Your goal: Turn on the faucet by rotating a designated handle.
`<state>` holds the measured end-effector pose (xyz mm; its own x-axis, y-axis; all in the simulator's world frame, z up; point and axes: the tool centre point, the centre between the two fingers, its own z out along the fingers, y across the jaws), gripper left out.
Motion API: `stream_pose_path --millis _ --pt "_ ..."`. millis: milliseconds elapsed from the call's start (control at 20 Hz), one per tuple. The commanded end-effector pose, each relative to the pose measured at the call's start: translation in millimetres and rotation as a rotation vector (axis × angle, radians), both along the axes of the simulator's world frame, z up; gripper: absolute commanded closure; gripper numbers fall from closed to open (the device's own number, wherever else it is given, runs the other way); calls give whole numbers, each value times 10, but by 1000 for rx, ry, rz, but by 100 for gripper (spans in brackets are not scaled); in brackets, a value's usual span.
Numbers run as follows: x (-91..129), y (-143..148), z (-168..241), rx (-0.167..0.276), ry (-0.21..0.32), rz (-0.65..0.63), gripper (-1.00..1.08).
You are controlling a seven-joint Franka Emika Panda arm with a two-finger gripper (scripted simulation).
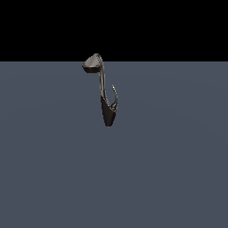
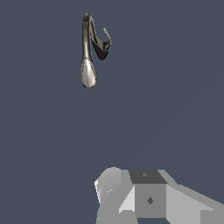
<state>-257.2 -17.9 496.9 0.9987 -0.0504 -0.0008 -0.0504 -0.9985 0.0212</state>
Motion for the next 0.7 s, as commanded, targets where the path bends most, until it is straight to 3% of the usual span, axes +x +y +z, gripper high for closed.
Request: stream_pose_path --millis 0,650 --pt "0 0 0 0 0 0 108" --pt "-17 -198 -91 -4 37 -28 108"
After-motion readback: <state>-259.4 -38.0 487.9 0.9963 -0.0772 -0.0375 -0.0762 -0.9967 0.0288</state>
